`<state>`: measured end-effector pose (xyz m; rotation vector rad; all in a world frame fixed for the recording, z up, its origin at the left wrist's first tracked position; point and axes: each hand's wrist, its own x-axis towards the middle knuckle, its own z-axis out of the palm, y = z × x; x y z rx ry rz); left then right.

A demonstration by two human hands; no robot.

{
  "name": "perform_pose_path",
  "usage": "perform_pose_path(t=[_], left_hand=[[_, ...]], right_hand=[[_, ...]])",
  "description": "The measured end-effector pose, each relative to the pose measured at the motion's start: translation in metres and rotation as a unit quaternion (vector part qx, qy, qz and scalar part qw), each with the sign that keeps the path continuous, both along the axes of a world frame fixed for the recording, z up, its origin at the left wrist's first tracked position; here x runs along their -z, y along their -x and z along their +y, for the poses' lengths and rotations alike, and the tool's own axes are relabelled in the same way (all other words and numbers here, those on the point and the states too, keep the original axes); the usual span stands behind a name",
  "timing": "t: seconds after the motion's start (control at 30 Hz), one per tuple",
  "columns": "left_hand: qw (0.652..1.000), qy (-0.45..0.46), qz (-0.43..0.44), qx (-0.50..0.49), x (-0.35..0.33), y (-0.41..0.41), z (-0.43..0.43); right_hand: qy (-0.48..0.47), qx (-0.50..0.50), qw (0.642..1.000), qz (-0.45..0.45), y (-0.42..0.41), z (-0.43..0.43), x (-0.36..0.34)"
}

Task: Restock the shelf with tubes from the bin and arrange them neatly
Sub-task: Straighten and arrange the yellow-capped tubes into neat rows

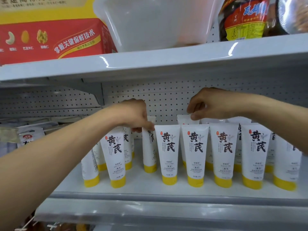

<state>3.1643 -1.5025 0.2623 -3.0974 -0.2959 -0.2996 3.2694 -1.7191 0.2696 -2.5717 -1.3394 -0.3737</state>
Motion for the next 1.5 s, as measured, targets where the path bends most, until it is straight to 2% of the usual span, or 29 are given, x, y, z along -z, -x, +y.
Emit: perform_pose_path(t=[0.37, 0.6, 1.07, 1.23, 1.37, 1.5], left_hand=[[0.987, 0.144, -0.029, 0.06, 0.008, -0.032, 0.006], [0.981, 0.158, -0.025, 0.114, 0.01, -0.045, 0.0], [0.983, 0.136, -0.008, 0.125, 0.004, -0.048, -0.004], [0.982, 0.109, -0.099, 0.122, -0.015, -0.044, 0.006], [0.993, 0.058, -0.037, 0.093, -0.016, -0.05, 0.024], [0.997, 0.011, 0.028, 0.065, -0.009, -0.065, 0.034]], right_hand=[[0.071, -0.008, 0.997, 0.022, -0.02, 0.023, 0.008], [0.063, -0.01, 0.997, 0.042, -0.023, 0.023, 0.009], [0.062, -0.014, 0.997, 0.042, -0.021, 0.022, 0.007], [-0.013, -0.022, 0.999, 0.045, -0.023, 0.016, -0.005], [-0.031, -0.019, 0.999, 0.038, -0.03, 0.017, -0.011], [0.014, 0.004, 1.0, 0.017, -0.041, 0.028, -0.008]])
